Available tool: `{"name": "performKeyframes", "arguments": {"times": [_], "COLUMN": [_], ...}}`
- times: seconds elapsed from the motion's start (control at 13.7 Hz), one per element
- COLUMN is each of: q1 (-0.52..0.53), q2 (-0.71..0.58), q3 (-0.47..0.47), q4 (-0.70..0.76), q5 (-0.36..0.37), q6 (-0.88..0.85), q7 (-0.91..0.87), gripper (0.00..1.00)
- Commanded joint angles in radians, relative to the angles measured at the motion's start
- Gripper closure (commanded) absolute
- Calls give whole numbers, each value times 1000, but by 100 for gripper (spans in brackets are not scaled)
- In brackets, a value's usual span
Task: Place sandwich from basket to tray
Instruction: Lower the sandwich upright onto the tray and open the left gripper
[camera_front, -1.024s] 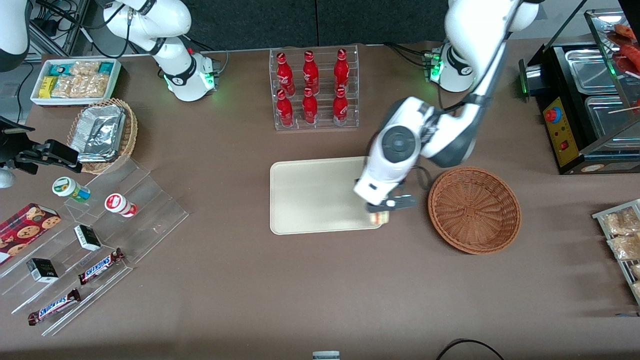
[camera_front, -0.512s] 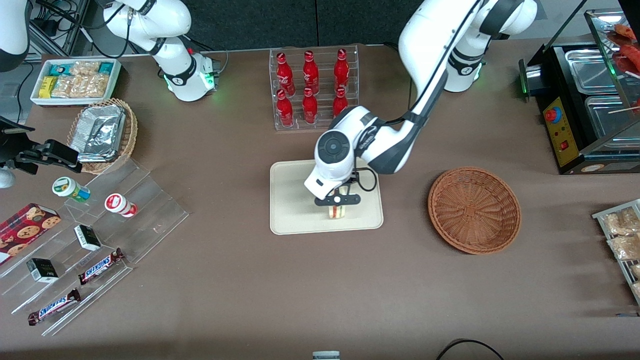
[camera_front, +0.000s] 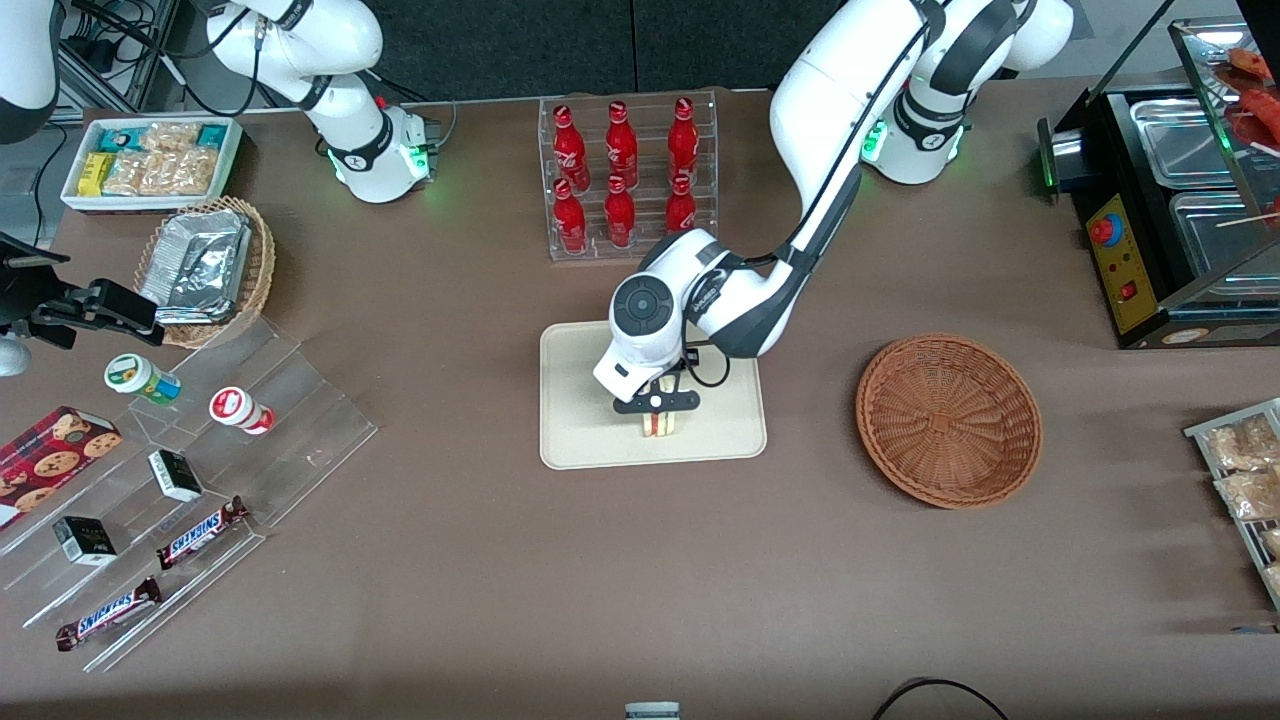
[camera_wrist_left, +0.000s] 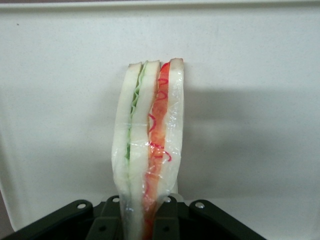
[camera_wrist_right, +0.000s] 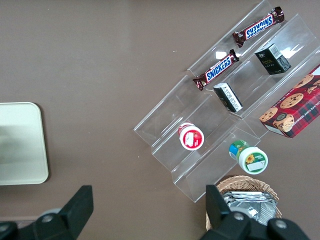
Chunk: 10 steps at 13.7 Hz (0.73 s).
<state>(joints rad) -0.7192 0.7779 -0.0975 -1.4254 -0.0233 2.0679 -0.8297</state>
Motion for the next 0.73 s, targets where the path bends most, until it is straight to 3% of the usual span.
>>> {"name": "performKeyframes", "arguments": {"times": [0.0, 0.07, 0.66], "q1": [-20, -20, -16], "q2": [20, 20, 11], "q3": [18, 18, 19], "q4": [40, 40, 58], "q5": [-1, 0, 3], "q6": [-6, -5, 0], "q7": [-28, -26, -5], "gripper": [61, 1, 0]}}
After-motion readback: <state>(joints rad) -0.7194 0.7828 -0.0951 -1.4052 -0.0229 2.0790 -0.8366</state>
